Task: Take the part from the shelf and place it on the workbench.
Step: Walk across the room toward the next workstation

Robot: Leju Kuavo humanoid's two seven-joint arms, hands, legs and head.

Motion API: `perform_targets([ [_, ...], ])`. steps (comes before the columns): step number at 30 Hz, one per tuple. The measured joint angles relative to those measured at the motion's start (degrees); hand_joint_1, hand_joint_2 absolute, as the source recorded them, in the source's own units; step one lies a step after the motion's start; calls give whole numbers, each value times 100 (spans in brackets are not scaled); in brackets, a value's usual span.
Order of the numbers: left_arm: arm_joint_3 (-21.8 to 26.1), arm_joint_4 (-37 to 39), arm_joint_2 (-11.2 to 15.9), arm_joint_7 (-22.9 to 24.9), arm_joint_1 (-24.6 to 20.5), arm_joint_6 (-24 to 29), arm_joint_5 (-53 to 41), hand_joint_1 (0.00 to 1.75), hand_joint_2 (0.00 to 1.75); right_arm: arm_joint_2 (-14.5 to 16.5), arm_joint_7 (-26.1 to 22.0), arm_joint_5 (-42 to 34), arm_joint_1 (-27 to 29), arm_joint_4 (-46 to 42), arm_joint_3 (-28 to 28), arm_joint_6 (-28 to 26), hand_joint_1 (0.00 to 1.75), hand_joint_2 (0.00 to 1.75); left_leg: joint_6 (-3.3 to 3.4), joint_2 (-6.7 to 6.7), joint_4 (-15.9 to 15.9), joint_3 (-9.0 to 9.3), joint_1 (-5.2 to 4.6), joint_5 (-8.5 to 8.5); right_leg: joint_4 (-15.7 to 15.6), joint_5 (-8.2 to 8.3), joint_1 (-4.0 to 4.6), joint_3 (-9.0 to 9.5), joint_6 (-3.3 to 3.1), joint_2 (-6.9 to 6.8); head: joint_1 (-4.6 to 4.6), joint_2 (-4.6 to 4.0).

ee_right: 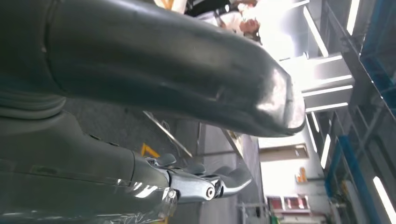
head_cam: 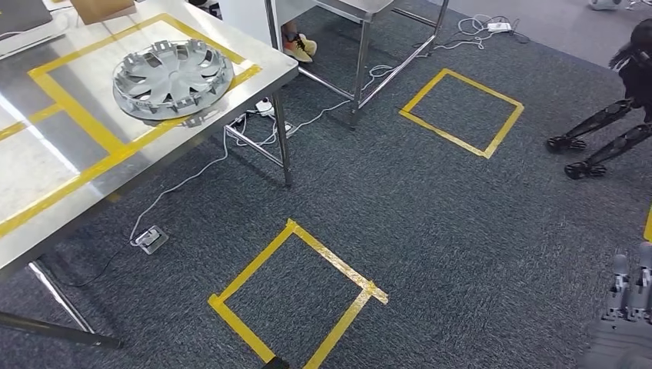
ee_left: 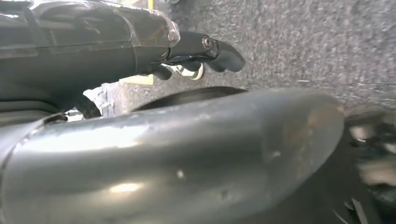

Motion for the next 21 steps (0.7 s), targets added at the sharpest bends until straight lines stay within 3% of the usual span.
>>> perform_targets([
  [2,1,2,1,11,6,-6,21,0,0,10,-1,16,1,-2,2,-1,0,0,21,215,-20,46,-11,-26,726,-355,-22,-366,63,-350,21,0],
  [3,1,4,7,16,10,-8,32,0,0,15,-1,17,6,1,2,0,0,0,20,320,-19,58,-16,-45,1067,-475,-44,-549,92,-417,22,0],
  [4,1,7,14,22,12,-9,43,0,0,21,-1,15,12,3,3,0,0,0,12,417,-18,72,-17,-66,1244,-487,-63,-651,114,-449,22,0],
  [5,1,8,21,28,10,-9,51,0,0,23,-1,10,15,4,3,0,0,0,-3,502,-18,91,-15,-87,1202,-384,-78,-640,128,-470,21,0],
  [6,1,9,23,34,5,-9,56,0,0,25,-1,2,15,3,3,0,0,0,-20,574,-18,119,-12,-111,943,-192,-89,-512,132,-503,21,0],
  [8,1,9,22,34,-8,-9,58,0,0,28,1,-21,7,3,3,1,0,0,-76,687,-17,176,-24,-165,162,167,-73,-112,107,-717,23,0],
  [10,1,9,25,33,-16,-14,56,0,0,36,4,-38,-8,4,2,1,0,0,-139,776,-17,210,-54,-206,-257,261,-29,94,24,-887,22,0],
  [12,1,7,26,36,-22,-25,53,0,0,44,7,-44,-15,3,1,0,0,0,-192,865,-43,253,-62,-228,-280,233,-6,87,-70,-815,19,0],
  [13,1,4,25,38,-26,-29,49,0,0,46,7,-45,-13,-1,1,0,0,0,-224,794,-39,276,-51,-260,-298,238,-11,95,-106,-758,15,0],
  [15,1,-1,21,40,-33,-44,37,0,0,49,8,-49,-42,-9,2,1,0,0,-262,424,213,186,-26,-457,-337,250,-25,125,-187,-645,6,0],
  [16,1,-1,22,39,-33,-57,28,0,0,51,7,-54,-61,-11,3,1,0,0,-261,218,540,25,-22,-633,-346,250,-22,134,-219,-590,2,0],
  [17,0,1,25,38,-27,-74,17,0,0,52,6,-60,-81,-11,5,2,0,0,-247,120,955,-202,-25,-814,-347,245,-6,136,-246,-524,0,0],
  [18,-1,3,30,38,-17,-89,4,0,0,54,3,-66,-92,-9,8,2,0,0,-232,109,1352,-438,-32,-944,-345,238,13,138,-266,-449,-2,0],
  [19,-2,5,34,39,-8,-99,-9,0,0,56,-3,-70,-95,-7,10,2,0,0,-214,117,1619,-626,-39,-976,-340,231,34,142,-279,-367,-2,0],
  [20,-3,5,38,40,-1,-103,-24,0,0,58,-10,-68,-97,-4,12,2,0,0,-192,122,1665,-714,-48,-877,-334,222,51,151,-289,-285,-2,0],
  [21,-3,5,42,41,1,-104,-36,0,0,60,-22,-59,-100,-1,14,2,0,0,-162,103,1482,-689,-59,-665,-325,211,63,165,-293,-204,-3,0],
])
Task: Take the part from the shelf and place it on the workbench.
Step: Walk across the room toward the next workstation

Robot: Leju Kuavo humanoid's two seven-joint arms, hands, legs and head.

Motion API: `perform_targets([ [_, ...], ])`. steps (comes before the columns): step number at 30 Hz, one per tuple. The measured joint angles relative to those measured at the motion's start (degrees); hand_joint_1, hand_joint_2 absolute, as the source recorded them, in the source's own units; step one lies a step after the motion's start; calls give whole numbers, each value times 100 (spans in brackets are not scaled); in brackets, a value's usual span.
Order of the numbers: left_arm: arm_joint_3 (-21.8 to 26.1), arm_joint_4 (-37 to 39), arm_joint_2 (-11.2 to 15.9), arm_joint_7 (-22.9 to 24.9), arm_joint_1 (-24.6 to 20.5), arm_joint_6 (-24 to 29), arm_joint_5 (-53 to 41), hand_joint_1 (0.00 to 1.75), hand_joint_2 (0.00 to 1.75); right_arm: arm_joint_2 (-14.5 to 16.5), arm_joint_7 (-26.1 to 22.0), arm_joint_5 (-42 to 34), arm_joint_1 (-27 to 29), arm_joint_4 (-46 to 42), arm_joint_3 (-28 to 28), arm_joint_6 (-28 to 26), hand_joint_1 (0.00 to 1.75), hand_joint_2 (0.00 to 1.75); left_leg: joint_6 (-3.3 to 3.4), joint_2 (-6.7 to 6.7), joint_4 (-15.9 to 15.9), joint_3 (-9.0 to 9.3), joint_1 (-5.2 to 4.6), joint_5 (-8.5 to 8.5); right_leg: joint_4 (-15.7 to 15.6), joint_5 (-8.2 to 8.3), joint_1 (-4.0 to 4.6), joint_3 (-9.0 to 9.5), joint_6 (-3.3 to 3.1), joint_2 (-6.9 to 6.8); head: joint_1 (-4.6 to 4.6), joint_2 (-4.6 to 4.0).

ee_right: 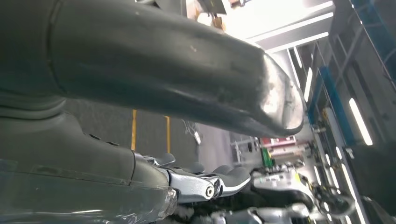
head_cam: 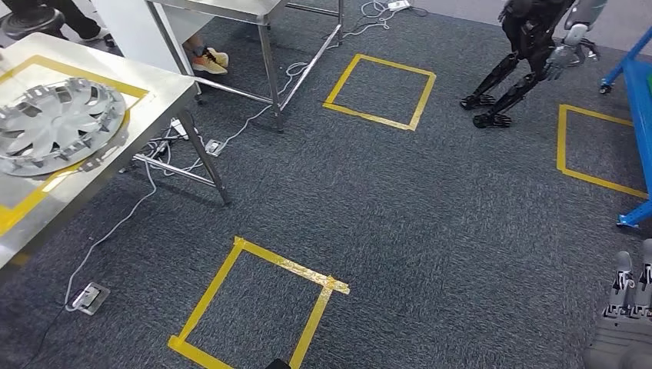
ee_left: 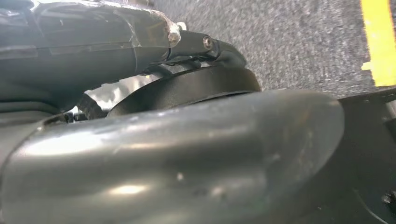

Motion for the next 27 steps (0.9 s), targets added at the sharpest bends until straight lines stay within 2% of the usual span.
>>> perform_targets([
  [1,-1,0,5,1,-1,1,-11,0,0,4,-18,22,-5,2,2,0,0,0,36,-74,-348,112,-10,279,7,-15,8,21,-1,76,0,0],
  [2,-1,1,16,0,-3,2,-17,0,0,8,-34,64,-10,2,3,0,0,0,76,-243,-716,250,-11,503,13,-32,14,40,7,143,8,0],
  [3,-1,1,27,-1,-4,3,-21,0,0,12,-47,122,-23,2,4,0,0,0,101,-390,-1042,385,-10,655,23,-47,9,48,23,213,16,0],
  [4,-1,1,37,-2,-5,6,-22,0,0,17,-55,188,-37,1,5,0,0,0,114,-500,-1243,474,-11,714,28,-55,-3,43,47,279,16,0],
  [5,-1,1,48,-3,-7,9,-22,0,0,23,-54,256,-48,-2,6,0,0,0,120,-542,-1323,517,-15,696,25,-55,-23,27,80,351,14,0],
  [7,-1,-1,61,19,-10,17,-23,0,0,36,-53,352,-68,-16,8,0,0,0,134,-390,-1410,574,-24,693,16,-45,-54,-2,148,469,-7,0],
  [8,-1,-2,65,33,-10,20,-24,0,0,42,-53,386,-77,-26,8,0,0,0,153,-296,-1455,611,-21,700,58,-76,-50,-25,180,396,-7,0],
  [9,-1,-4,65,47,-9,21,-25,0,0,47,-52,413,-93,-34,8,0,0,0,171,-194,-1499,650,-15,707,193,-161,-40,-87,210,255,-4,0],
  [11,-2,-5,63,51,-3,16,-26,0,0,58,-51,445,-117,-42,10,0,0,0,199,30,-1539,714,-18,692,806,-479,-33,-388,273,-106,4,0],
  [12,-3,-5,65,52,1,13,-28,0,0,65,-50,449,-120,-42,11,-1,0,0,206,142,-1538,730,-23,672,1182,-634,-47,-590,303,-188,5,0],
  [13,-3,-5,67,52,4,10,-32,0,0,74,-49,449,-116,-40,12,-1,0,0,204,246,-1537,746,-26,649,1467,-713,-65,-751,325,-228,5,0],
  [14,-3,-5,67,53,3,8,-37,0,0,82,-47,448,-110,-38,13,-1,0,0,195,339,-1536,764,-27,624,1570,-682,-84,-823,342,-248,6,0],
  [15,-3,-5,65,54,-1,7,-45,0,0,90,-45,446,-108,-37,12,-1,0,0,181,421,-1535,790,-25,598,1454,-542,-103,-782,354,-269,5,0],
  [16,-3,-6,59,54,-7,5,-55,0,0,97,-43,444,-105,-37,9,0,0,0,162,488,-1535,827,-23,570,1127,-319,-117,-626,358,-312,5,0],
  [18,-3,-7,49,53,-25,4,-75,0,0,109,-42,435,-101,-41,0,0,0,0,107,592,-1534,896,-29,509,366,2,-106,-237,333,-500,7,0],
  [19,-4,-7,45,52,-33,4,-80,0,0,116,-43,428,-99,-43,-4,0,0,0,76,631,-1537,921,-38,485,129,57,-86,-113,296,-575,8,0],
  [20,-4,-7,44,52,-39,3,-83,0,0,122,-43,422,-96,-45,-6,0,0,0,44,667,-1542,939,-46,467,38,38,-61,-67,255,-615,8,0],
  [22,-5,-8,37,52,-51,3,-84,0,0,134,-44,411,-87,-51,-8,-1,0,0,-13,734,-1559,977,-42,438,17,26,-37,-67,166,-531,8,0],
  [23,-5,-9,33,53,-57,3,-84,0,0,139,-47,410,-82,-61,-9,-1,0,0,-43,637,-1536,985,-27,396,0,32,-40,-60,131,-481,4,0],
  [24,-5,-10,30,51,-64,3,-85,0,0,144,-50,409,-87,-73,-9,-1,0,0,-64,472,-1433,949,-12,311,-20,40,-46,-49,93,-433,-1,0],
  [26,-7,-11,29,39,-62,2,-85,0,0,155,-56,409,-94,-92,-6,0,0,0,-80,86,-850,662,4,-3,-42,46,-51,-33,33,-338,-21,0],
  [27,-8,-11,31,33,-52,1,-85,0,0,164,-56,407,-97,-93,-4,0,0,0,-74,14,-435,429,-1,-171,-41,40,-41,-32,10,-275,-27,0],
])
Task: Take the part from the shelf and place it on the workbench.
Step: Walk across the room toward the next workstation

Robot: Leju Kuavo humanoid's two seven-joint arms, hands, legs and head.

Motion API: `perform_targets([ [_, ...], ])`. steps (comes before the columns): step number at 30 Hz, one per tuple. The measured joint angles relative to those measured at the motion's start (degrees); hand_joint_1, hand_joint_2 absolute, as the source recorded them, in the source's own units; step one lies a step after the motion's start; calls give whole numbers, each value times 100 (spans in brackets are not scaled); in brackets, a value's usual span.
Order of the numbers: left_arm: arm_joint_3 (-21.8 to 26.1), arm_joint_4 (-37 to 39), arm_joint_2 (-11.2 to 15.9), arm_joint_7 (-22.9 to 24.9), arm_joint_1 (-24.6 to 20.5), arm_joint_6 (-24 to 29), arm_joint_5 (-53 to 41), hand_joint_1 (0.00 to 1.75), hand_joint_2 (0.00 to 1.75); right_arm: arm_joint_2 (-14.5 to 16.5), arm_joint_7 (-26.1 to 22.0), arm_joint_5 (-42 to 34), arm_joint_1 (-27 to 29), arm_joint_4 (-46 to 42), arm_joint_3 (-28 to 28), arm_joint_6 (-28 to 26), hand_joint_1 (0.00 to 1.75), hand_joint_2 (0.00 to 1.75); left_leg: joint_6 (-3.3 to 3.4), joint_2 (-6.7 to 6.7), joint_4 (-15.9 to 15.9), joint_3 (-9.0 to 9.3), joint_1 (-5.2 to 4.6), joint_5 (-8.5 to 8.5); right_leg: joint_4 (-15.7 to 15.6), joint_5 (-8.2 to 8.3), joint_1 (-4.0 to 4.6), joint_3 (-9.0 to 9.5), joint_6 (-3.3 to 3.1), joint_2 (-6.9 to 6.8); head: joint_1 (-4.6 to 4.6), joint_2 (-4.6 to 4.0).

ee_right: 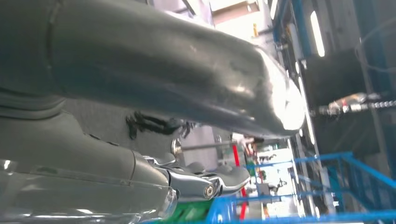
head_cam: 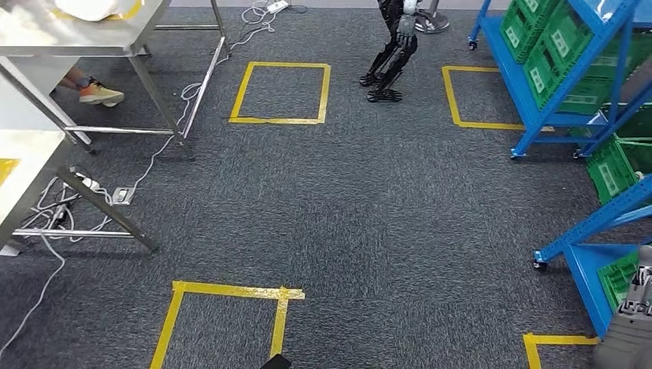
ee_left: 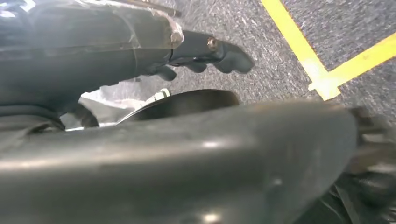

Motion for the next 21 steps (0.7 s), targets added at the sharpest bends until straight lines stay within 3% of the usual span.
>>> perform_targets([
  [1,-2,1,3,-1,13,-4,1,0,0,9,1,-4,6,2,1,0,0,0,8,-10,357,-221,-6,-98,2,-7,14,3,-13,74,-5,0],
  [2,-3,2,5,2,24,-9,1,0,0,18,1,-9,13,2,2,0,0,0,20,-4,541,-369,-11,-81,4,-13,28,11,-21,153,-4,0],
  [3,-5,2,8,4,32,-18,0,0,0,26,0,-13,20,2,3,0,0,0,40,-8,510,-420,-13,63,7,-21,40,24,-27,239,-4,0],
  [4,-10,2,9,6,36,-26,0,0,0,32,-1,-17,28,2,3,0,0,0,66,-41,260,-358,-15,305,10,-30,48,44,-27,321,-4,0],
  [6,-30,3,13,3,37,-44,-1,0,0,44,-5,-21,47,3,4,0,0,0,124,-324,-467,-105,-4,777,27,-59,50,69,-10,468,-2,0],
  [8,-49,5,19,-1,35,-54,0,0,0,57,-15,-28,70,3,3,0,0,0,144,-520,-893,73,-2,903,45,-75,29,44,41,607,2,0],
  [10,-60,5,26,17,30,-57,4,0,0,70,-33,-43,98,2,2,0,0,0,157,-404,-986,140,-13,861,37,-63,5,11,111,761,1,0],
  [11,-65,5,28,31,27,-57,8,0,0,75,-45,-52,113,1,0,0,0,0,177,-324,-1018,168,-8,868,52,-76,6,0,141,743,3,0],
  [13,-77,4,25,53,26,-58,13,0,0,81,-70,-69,117,1,-2,0,0,0,227,-126,-1092,237,2,874,331,-263,23,-127,200,470,16,0],
  [15,-86,5,25,53,35,-62,19,0,0,90,-90,-76,117,7,-1,0,0,0,261,83,-1117,278,-9,852,1005,-616,8,-453,258,138,29,0],
  [17,-89,6,34,59,44,-67,28,0,0,100,-99,-78,131,22,4,0,0,0,259,283,-1115,299,-16,816,1562,-786,-29,-747,309,42,29,0],
  [18,-90,6,40,62,43,-72,34,0,0,104,-103,-76,141,29,5,0,0,0,247,369,-1114,316,-15,795,1576,-715,-45,-761,325,18,29,0],
  [19,-90,5,43,66,39,-80,39,0,0,108,-108,-73,152,34,8,0,0,0,231,446,-1114,342,-14,772,1363,-541,-58,-656,332,-13,30,0],
  [21,-91,4,46,66,26,-97,51,0,0,117,-115,-58,168,35,11,0,0,0,187,562,-1113,404,-21,721,594,-164,-52,-253,315,-191,30,0],
])
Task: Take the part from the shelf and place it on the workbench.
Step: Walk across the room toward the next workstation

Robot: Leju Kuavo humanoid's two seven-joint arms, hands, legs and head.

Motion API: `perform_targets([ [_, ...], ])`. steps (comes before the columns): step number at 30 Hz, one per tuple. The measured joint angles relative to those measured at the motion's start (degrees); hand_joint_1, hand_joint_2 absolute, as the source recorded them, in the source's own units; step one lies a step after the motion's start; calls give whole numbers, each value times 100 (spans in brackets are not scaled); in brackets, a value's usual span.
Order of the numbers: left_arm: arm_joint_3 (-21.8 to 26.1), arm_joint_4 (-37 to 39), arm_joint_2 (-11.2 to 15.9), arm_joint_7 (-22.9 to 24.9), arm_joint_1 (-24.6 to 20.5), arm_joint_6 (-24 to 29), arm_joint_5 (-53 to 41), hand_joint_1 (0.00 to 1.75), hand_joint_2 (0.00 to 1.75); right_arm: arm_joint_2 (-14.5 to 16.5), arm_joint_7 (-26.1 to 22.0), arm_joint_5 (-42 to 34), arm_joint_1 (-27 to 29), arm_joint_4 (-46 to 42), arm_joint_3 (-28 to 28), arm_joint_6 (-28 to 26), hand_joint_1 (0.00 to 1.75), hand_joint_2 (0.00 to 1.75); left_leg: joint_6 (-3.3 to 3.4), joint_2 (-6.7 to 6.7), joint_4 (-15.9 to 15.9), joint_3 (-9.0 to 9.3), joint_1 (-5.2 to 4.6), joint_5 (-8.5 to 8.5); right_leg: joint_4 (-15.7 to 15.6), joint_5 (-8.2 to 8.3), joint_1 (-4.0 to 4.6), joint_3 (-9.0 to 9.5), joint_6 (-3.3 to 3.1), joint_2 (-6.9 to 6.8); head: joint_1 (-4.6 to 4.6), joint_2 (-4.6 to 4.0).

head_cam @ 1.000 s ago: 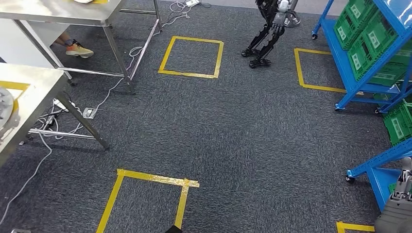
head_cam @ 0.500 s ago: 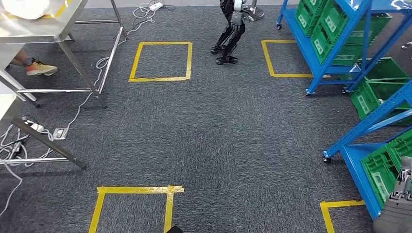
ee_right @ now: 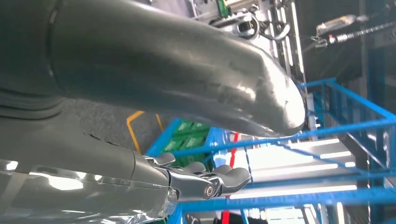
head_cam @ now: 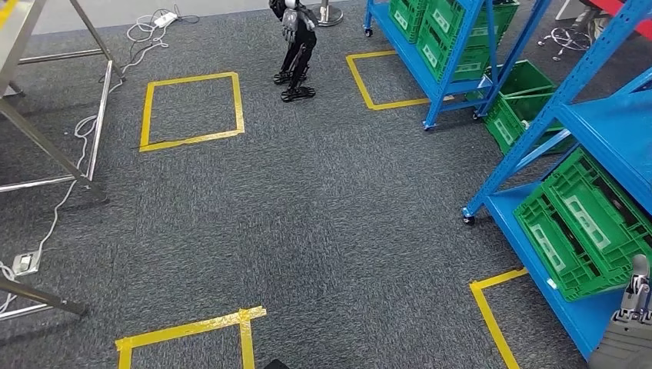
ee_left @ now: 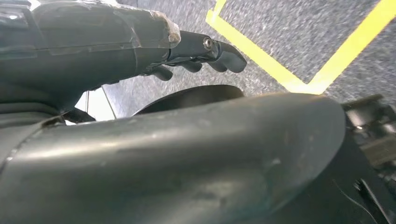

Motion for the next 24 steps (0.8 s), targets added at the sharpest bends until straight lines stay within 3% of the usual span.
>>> perform_targets([
  [1,0,-1,3,-1,-6,-9,4,0,0,5,-4,14,4,-1,2,0,0,0,-29,45,5,22,-11,-25,-309,95,20,160,-33,-100,-1,0],
  [3,0,-1,11,-1,-13,-26,13,0,0,14,-13,51,14,-1,3,0,0,0,-87,132,9,47,-32,-62,-531,83,71,265,-111,-192,-3,0],
  [5,-1,-1,15,-1,-20,-39,16,0,0,21,-17,80,32,-4,5,0,0,0,-148,178,22,84,-16,-107,-555,85,73,265,-191,-84,-3,0],
  [7,-2,-2,15,-3,-31,-45,19,0,0,35,-21,89,33,-11,5,0,0,0,-199,-156,271,18,15,-289,-583,94,51,296,-263,25,-17,0],
  [9,-2,-1,16,-11,-29,-52,20,0,0,49,-26,80,31,-15,4,0,0,0,-213,-533,974,-323,24,-641,-591,90,50,311,-317,144,-40,0],
  [11,-2,1,21,-13,-10,-54,22,0,0,58,-26,56,37,-8,5,0,0,0,-202,-563,1651,-734,14,-844,-588,81,73,317,-341,298,-48,0],
  [12,-3,2,22,-12,-1,-53,24,0,0,62,-28,43,39,-5,5,0,0,0,-188,-557,1732,-832,11,-772,-586,76,82,327,-345,381,-48,0],
  [14,-4,2,23,-10,5,-51,26,0,0,65,-40,20,38,0,5,0,0,0,-142,-632,1251,-710,9,-308,-579,56,89,366,-342,544,-48,0],
  [16,-4,2,24,-14,5,-51,25,0,0,66,-56,-5,34,0,4,0,0,0,-94,-920,539,-434,20,85,-555,24,86,389,-313,689,-45,0],
  [18,-4,2,25,-17,2,-51,25,0,0,68,-67,-26,37,0,4,0,0,0,-72,-1068,216,-288,20,127,-539,13,63,358,-252,823,-49,0],
  [20,-4,2,22,-2,-3,-51,25,0,0,70,-82,-38,44,-2,3,0,0,0,-45,-928,133,-235,17,104,-545,19,39,323,-183,943,-55,0],
  [22,-4,0,13,14,-5,-52,25,0,0,70,-97,-61,45,-2,-1,0,0,0,4,-750,66,-184,33,115,-388,-102,52,246,-120,746,-43,0],
  [24,-4,0,6,13,4,-50,25,0,0,72,-102,-91,39,4,-4,0,0,0,42,-550,31,-144,32,105,181,-425,58,-28,-56,385,-30,0],
])
